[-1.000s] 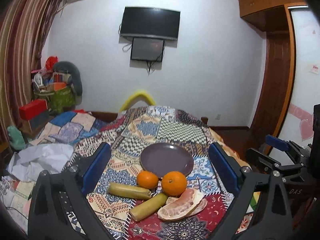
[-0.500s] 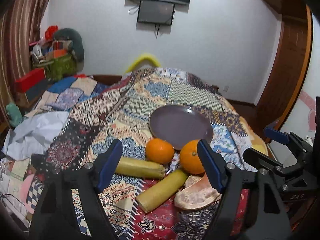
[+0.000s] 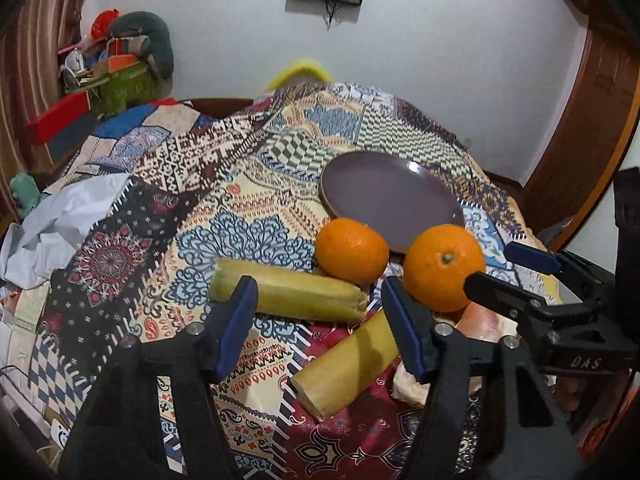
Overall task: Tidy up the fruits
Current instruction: 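Grasp a large orange with the right tool while the left tool approaches the fruit, then grasp the other large orange with the left tool while the right tool holds its orange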
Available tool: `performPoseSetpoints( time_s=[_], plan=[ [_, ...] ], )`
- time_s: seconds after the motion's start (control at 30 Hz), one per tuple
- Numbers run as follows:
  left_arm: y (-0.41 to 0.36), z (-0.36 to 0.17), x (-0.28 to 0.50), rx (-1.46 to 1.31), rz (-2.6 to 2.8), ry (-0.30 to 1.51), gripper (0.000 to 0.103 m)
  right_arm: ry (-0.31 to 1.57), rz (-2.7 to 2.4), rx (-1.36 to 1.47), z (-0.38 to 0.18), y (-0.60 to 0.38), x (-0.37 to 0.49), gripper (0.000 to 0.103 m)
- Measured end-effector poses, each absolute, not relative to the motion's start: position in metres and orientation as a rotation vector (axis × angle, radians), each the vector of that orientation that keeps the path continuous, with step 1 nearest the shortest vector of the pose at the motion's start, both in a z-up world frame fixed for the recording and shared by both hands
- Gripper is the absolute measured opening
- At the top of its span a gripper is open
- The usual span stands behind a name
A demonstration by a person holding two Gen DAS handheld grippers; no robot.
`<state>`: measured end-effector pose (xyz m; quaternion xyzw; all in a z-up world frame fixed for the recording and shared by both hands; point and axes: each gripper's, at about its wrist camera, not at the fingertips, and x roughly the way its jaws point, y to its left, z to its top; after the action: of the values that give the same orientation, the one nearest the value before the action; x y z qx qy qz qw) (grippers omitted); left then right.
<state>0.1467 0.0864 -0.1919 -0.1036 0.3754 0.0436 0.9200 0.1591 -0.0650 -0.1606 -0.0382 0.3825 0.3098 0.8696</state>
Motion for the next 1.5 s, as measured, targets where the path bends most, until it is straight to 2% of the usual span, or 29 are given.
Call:
performPoseSetpoints(
  time_s=[0.17,0.4,0.77,1.07,1.5],
  plan=[
    [0.087,-0.201,0.151,-0.214,0.084,0.789,0.062,0.807,0.668,-0.098,-0.167,-0.054,0.162,0.083],
    [0.091,-0.206,0.156,-0.220,0.078,0.809,0.062,0.838,0.690,-0.109,-0.175,-0.044,0.166,0.065],
    [0.084,-0.203,0.171,-0.188,0.067,0.831,0.062,0.843,0.718,-0.060,-0.172,-0.052,0.168,0.063],
    [0.076,-0.202,0.195,-0.154,0.052,0.845,0.066,0.760,0.695,0.002,-0.147,-0.075,0.172,0.063],
    [0.064,-0.226,0.234,-0.126,0.032,0.913,0.069,0.753,0.596,0.071,-0.148,-0.115,0.192,0.063]
  ],
)
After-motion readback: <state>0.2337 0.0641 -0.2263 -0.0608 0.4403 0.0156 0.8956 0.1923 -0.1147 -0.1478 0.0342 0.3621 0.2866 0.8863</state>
